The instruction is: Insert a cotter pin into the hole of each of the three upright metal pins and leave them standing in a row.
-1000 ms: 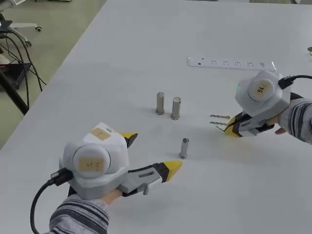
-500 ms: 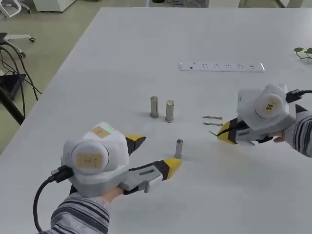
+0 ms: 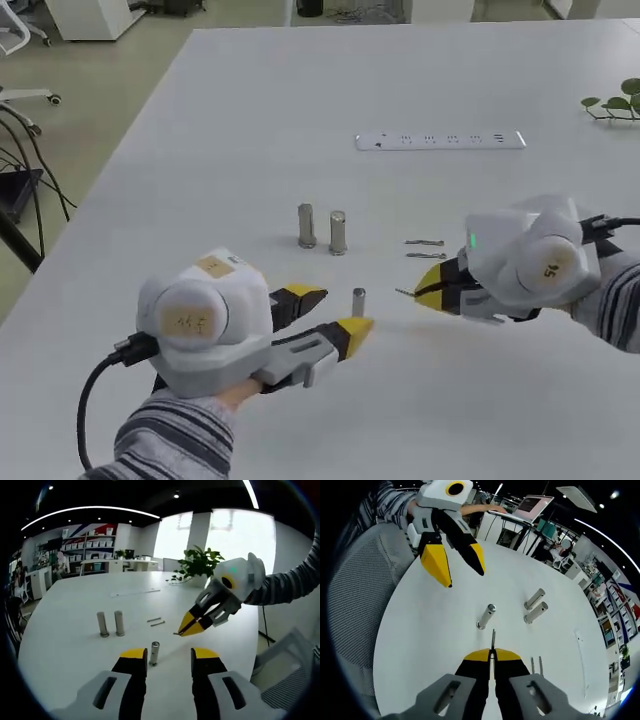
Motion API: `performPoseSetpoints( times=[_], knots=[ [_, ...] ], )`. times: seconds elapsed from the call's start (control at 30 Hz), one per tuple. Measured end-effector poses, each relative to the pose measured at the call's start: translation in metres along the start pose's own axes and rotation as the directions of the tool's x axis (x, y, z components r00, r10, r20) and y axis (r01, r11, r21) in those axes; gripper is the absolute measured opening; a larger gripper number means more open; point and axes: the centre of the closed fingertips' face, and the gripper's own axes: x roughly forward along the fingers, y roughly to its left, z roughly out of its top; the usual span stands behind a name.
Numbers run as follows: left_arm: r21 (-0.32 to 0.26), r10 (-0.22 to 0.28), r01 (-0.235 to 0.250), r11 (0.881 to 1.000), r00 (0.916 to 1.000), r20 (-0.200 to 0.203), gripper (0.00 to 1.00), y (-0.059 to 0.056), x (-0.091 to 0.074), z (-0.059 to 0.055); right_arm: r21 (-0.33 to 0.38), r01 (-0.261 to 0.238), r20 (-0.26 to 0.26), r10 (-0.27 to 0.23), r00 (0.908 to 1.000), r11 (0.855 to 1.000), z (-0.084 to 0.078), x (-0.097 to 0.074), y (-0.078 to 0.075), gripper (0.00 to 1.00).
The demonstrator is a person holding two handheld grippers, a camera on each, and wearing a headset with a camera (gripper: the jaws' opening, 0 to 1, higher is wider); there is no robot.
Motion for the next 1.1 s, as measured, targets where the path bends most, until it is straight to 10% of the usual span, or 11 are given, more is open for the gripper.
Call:
performPoseSetpoints(
  times=[0.5,1.1],
  knots=[
    [-0.090,-0.061,0.063,0.994,0.9979,0.022,0.17,-0.013,0.003,0.007,-0.155,0.008,0.096,0.007,0.9953,0.988,0.047,-0.011,0.024,0.00],
    [-0.124,-0.098,0.102,0.987,0.9946,0.034,0.00,-0.025,0.003,0.008,-0.189,0.008,0.130,0.017,0.9914,0.982,0.063,-0.017,0.034,0.00]
  ],
)
